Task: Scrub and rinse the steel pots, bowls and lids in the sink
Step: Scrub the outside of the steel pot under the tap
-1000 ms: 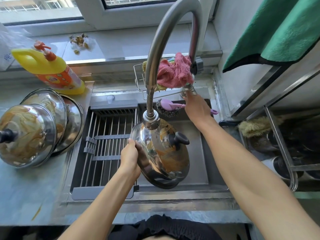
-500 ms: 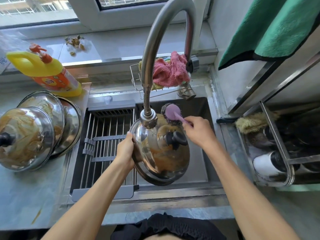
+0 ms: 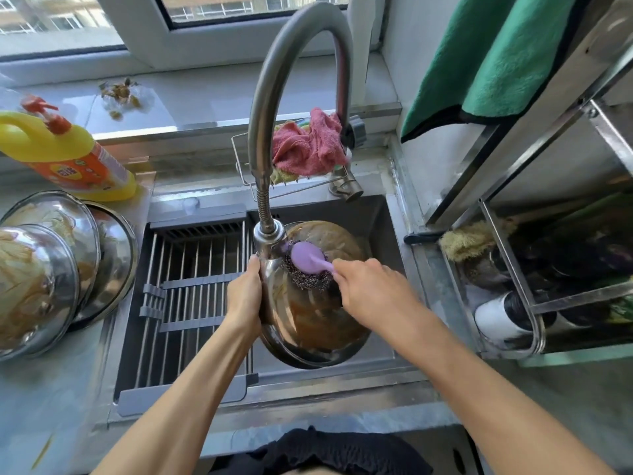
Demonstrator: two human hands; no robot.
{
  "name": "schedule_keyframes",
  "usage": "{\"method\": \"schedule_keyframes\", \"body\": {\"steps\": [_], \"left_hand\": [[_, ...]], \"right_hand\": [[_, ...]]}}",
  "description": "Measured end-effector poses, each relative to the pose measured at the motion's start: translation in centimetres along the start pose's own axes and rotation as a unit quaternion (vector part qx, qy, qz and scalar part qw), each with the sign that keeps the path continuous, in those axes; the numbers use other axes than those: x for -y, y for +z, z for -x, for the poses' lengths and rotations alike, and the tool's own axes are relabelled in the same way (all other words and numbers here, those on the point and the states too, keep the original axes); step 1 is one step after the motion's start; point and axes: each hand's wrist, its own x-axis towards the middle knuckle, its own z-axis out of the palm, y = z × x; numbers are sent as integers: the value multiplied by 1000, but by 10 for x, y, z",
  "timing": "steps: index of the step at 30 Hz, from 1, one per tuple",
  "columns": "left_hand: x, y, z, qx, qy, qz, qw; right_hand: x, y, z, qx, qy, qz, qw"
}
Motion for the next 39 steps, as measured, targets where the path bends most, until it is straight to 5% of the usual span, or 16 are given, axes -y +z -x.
{"method": "schedule_keyframes", "body": {"steps": [4, 9, 14, 18, 21, 23, 27, 31, 35, 39], "left_hand": [[1, 0, -1, 20, 8, -44, 999], [8, -7, -9, 47, 1, -38, 998], [19, -1, -18, 1, 15, -85, 996], [34, 8, -18, -42, 72, -166, 983], [45, 15, -11, -24, 127, -207, 970], [53, 12, -11, -9, 149, -226, 963], [57, -3, -15, 21, 177, -226, 958], [56, -18, -11, 111, 223, -287, 925], [47, -24, -5, 151, 241, -311, 907], [36, -22, -3, 137, 228, -307, 914]], "right_hand": [[-22, 0, -10, -38, 101, -8, 994], [17, 27, 16, -19, -37, -31, 999], [-26, 35, -21, -38, 102, -38, 993], [-6, 66, 12, -2, -5, -62, 998], [-35, 67, 1, -17, 96, -72, 993], [-38, 67, 3, -15, 105, -49, 993], [-8, 57, 20, 34, -26, 16, 999], [-25, 25, -17, 15, 73, 117, 990], [12, 18, -7, 85, -60, 158, 982], [3, 3, -40, 63, 32, 176, 982]]}}
